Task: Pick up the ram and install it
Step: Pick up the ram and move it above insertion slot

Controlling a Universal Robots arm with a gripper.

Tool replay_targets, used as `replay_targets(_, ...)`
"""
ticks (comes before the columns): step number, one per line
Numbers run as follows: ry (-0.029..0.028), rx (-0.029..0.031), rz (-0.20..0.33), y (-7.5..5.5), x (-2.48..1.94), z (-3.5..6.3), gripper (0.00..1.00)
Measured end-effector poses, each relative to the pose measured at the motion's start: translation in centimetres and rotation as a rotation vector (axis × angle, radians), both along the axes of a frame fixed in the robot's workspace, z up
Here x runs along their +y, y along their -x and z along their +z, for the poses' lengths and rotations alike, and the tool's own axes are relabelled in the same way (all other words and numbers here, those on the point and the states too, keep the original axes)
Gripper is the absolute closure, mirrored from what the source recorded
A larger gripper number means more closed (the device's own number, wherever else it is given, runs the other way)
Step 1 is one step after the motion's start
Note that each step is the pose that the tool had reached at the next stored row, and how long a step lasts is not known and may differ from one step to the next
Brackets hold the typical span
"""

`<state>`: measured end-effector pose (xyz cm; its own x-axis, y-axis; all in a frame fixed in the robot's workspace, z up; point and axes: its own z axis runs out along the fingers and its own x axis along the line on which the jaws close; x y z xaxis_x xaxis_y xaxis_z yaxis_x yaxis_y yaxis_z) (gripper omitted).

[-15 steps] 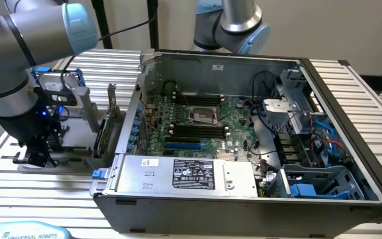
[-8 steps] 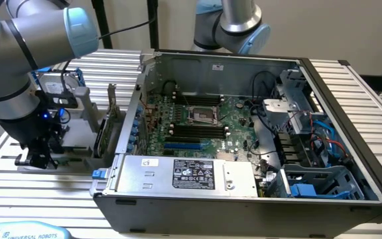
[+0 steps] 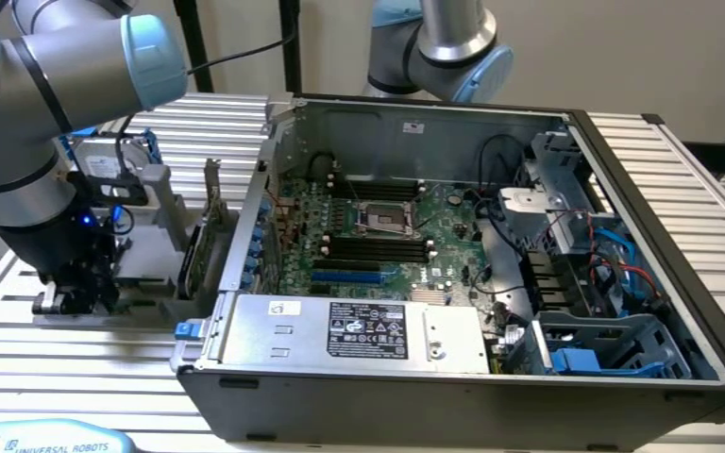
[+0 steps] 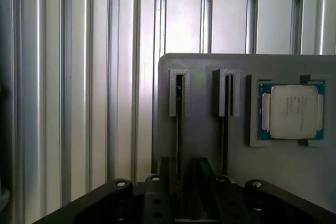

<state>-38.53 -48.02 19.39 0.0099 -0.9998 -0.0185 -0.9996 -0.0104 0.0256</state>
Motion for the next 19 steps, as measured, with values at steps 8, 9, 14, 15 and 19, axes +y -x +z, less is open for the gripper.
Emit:
replay_targets(8, 0.0, -0.0001, 0.0, -0.15, 0.0, 0.0, 0.73)
replay_targets(9, 0.0, -0.0001, 0.0, -0.18, 0.0, -0.01, 0.8)
replay_targets(14, 0.0, 0.0, 0.0, -0.23, 0.0, 0.0, 0.82)
replay_targets(15, 0.0, 0.0, 0.0, -0.23, 0.0, 0.0, 0.87)
replay_targets(19, 0.0, 0.0, 0.0, -0.23, 0.0, 0.0, 0.87)
